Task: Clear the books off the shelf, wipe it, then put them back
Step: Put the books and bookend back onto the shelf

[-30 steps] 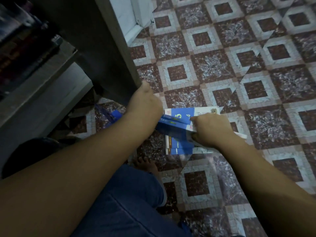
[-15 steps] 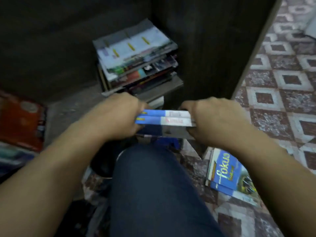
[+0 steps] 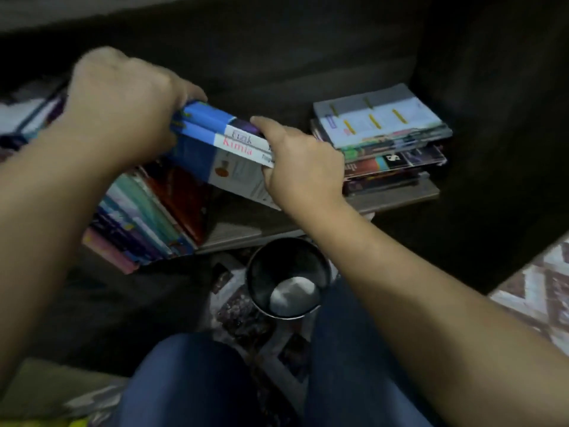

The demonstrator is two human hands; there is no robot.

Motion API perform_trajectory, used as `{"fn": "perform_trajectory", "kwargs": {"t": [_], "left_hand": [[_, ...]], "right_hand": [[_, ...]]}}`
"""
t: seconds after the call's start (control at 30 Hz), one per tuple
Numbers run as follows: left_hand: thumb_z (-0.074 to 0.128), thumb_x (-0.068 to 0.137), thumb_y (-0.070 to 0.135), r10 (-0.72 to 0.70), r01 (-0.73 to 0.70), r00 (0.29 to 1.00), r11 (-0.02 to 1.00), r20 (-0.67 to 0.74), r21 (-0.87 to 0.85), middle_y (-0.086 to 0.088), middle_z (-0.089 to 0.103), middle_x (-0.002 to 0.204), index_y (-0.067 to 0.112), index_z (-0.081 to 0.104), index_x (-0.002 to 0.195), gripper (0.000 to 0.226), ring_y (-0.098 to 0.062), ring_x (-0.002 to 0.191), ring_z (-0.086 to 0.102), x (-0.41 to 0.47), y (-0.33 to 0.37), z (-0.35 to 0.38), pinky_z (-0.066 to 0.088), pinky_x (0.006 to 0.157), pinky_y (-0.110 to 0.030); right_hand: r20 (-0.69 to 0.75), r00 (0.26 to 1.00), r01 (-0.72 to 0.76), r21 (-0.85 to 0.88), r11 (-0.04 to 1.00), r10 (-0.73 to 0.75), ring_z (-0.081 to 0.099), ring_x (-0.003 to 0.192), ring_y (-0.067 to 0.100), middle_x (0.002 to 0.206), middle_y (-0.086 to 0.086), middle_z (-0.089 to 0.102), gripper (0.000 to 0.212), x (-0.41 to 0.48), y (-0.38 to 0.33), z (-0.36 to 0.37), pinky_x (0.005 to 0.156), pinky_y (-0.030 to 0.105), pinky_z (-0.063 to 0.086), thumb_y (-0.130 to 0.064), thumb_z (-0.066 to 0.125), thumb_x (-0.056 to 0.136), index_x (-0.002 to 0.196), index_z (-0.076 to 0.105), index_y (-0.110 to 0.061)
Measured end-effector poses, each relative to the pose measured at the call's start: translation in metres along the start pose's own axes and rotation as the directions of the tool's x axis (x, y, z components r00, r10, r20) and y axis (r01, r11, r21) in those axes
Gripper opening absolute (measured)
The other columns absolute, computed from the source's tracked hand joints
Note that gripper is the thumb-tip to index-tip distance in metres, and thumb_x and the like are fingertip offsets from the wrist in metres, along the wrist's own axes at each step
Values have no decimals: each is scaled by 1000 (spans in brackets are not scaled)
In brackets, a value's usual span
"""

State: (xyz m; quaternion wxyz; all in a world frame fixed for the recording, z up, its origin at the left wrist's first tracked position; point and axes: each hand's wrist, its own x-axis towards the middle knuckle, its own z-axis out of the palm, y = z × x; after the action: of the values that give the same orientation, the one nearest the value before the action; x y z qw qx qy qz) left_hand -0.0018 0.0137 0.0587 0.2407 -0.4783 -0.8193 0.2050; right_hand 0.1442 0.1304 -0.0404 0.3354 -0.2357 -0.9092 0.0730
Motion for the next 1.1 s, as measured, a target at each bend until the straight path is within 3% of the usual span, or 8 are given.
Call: {"fn": "perform_trajectory", "kwargs": {"t": [0.2,0.37,0.47,0.53,0.6,0.73,0.93,1.1], "left_hand": [[49,83,13,21,-39,929,998,-368,-39,-5,68,94,21,71,99,28,-33,93,53,-14,-9,32,35,83,-46],[49,78,12,85,-105,942,993,-326,-45,-3,63,83,17,72,86,25,-31,87,52,-25,-6,73,35,72,-40],[70,64,15,-117,65,972,967,-203,-246,-13,51,131,19,60,124,61,-39,125,38,-40,-16,79,35,98,-51],[71,59,32,-287,223,956,850,-66,-478,-15,20,155,27,32,146,95,-37,145,7,-55,-23,73,10,117,-54],[58,67,45,-321,227,946,738,-36,-635,-8,20,157,28,22,149,91,-28,148,6,-65,-21,73,-1,119,-50],[39,93,56,-417,228,889,763,-190,-605,6,48,142,28,42,139,54,-15,135,38,-66,-6,89,11,117,-46],[58,87,43,-487,247,825,767,-287,-592,11,58,127,27,55,126,43,-10,120,50,-60,-5,102,18,108,-33],[66,80,38,-496,168,789,742,-362,-649,10,63,115,22,64,111,35,-8,114,52,-67,-5,106,21,105,-30]], "right_hand": [[35,973,-227,358,906,230,63,97,30,120,-3,65,65,-25,-34,84,74,37,49,-20,63,81,140,44,-39],[209,953,-301,625,720,217,64,97,24,118,-2,67,64,-52,-44,141,85,36,50,-15,66,82,139,47,-38],[253,940,-342,673,656,231,64,98,16,120,-4,66,61,-57,-54,161,88,31,50,-17,67,85,139,47,-40],[259,930,-366,721,588,262,62,102,10,125,-6,63,58,-55,-62,174,91,29,50,-20,66,87,139,47,-40],[231,938,-340,768,542,260,60,111,6,130,-9,61,56,-54,-70,187,95,31,49,-21,67,87,138,49,-36],[300,946,-321,801,506,124,47,123,-5,140,-12,50,58,-52,-77,196,102,20,41,-32,65,90,143,42,-38],[529,823,-250,666,703,-207,-13,146,5,161,-8,-11,128,-40,-58,211,120,43,11,-52,83,65,149,-13,-44],[725,677,-275,412,869,-129,-13,147,19,158,2,-26,161,-24,-50,224,118,46,16,-47,94,41,136,-36,-47]]}}
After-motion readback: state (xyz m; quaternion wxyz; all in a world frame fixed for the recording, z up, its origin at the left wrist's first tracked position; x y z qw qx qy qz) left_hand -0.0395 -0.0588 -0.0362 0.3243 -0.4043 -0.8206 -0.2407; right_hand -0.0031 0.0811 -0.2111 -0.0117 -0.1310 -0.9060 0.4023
